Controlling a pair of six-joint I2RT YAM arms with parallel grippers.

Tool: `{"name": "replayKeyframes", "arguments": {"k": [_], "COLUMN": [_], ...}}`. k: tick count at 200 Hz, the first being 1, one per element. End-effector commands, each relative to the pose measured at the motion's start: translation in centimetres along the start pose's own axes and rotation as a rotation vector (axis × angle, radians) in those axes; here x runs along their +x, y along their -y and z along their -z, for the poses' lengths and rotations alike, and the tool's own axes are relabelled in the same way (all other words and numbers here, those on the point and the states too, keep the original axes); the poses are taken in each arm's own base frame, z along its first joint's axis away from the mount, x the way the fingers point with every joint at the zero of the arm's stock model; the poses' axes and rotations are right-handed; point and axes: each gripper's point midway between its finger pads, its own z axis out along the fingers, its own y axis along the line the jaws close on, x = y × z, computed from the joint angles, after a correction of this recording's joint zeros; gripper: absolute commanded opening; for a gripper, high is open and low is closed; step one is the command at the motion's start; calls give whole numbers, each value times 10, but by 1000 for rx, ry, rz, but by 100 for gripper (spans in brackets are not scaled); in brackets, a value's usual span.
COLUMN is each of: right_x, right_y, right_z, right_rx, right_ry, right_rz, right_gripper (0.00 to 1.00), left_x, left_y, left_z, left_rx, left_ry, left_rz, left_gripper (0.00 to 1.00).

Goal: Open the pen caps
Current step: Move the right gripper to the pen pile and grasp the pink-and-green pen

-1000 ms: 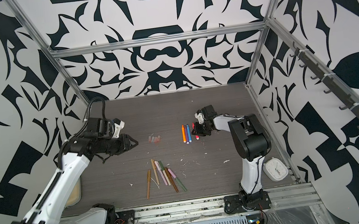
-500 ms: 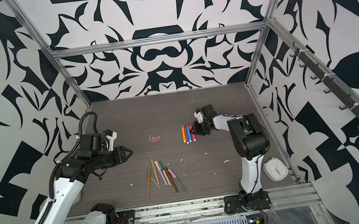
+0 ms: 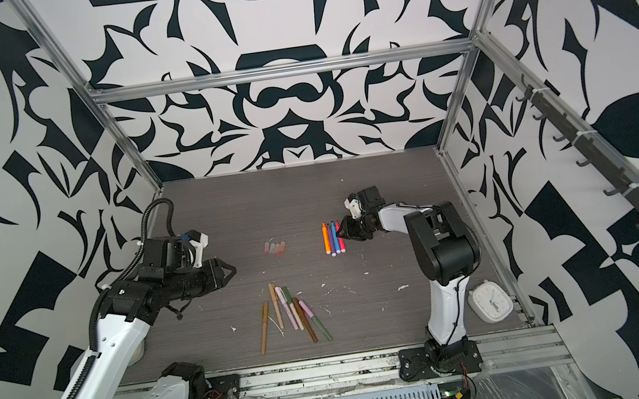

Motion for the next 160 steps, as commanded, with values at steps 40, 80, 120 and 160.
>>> {"name": "replayKeyframes", "arguments": {"k": [40, 80, 120, 160], "right_x": [21, 106, 207, 241], "right_y": [-13, -43, -84, -103], "right_z": [107, 116, 89, 72], "right_rx": [147, 122, 193, 218], "right_ry": [257, 131, -31, -130], "right_rz": [104, 162, 326, 432], "right_gripper": [43, 40, 38, 38], "left_x": [3, 2, 1, 2], "left_y": [-7, -10, -12, -11], "left_z": [1, 0, 0, 0], "left_rx": [-32, -49, -57, -54], "left_ry": [15, 15, 20, 19], "left_rz": [13, 19, 22, 24], "left_gripper": [44, 44, 44, 44]}}
